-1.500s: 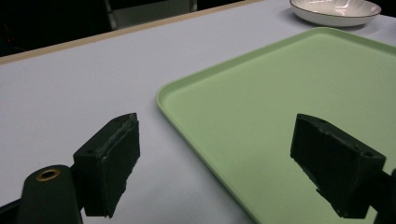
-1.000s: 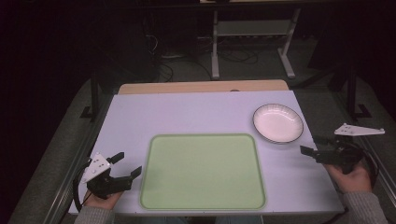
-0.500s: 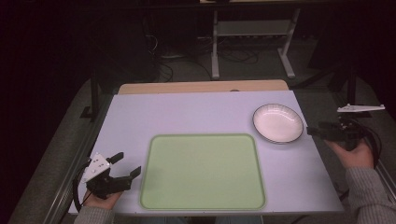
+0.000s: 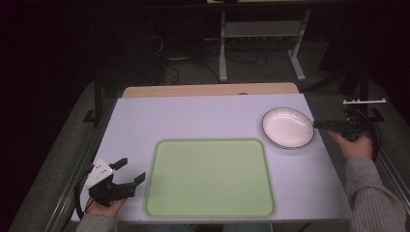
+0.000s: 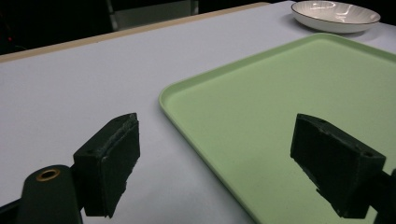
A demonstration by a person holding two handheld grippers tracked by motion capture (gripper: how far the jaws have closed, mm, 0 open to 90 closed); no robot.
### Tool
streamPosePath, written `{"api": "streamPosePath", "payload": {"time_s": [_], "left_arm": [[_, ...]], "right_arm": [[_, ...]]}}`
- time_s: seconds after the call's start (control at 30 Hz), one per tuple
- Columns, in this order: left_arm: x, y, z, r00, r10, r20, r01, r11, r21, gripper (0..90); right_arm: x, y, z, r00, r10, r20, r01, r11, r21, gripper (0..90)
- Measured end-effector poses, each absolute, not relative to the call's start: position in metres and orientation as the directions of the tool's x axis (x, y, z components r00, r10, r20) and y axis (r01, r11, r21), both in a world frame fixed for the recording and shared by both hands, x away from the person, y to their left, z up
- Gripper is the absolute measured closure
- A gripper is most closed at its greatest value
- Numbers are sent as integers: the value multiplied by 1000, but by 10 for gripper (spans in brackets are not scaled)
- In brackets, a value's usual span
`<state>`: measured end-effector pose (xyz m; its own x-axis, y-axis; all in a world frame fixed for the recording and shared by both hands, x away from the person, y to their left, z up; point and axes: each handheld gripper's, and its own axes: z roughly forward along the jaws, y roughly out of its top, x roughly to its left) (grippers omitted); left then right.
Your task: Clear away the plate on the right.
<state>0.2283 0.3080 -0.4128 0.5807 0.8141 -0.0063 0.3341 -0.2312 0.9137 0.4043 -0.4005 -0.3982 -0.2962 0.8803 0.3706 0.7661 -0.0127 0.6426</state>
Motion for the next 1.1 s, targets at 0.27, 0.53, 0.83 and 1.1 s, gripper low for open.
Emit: {"api": "streamPosePath", "payload": {"time_s": [0.27,0.53,0.83,1.1], "left_arm": [[228,309,-413,581,814,-6,334,-231,914,155],[229,309,-412,580,814,-4,332,-232,914,155],[229,308,-413,581,814,-4,334,-233,913,155],[229,309,-412,580,815,-4,333,-233,914,155]], "right_arm": [[418,-398,-417,-196,889,414,825,-79,560,520],[425,-400,-424,-123,880,459,865,-132,484,593],[427,-397,-433,-72,883,464,883,-160,442,733],[431,-393,-435,-5,872,489,900,-210,382,806]]}}
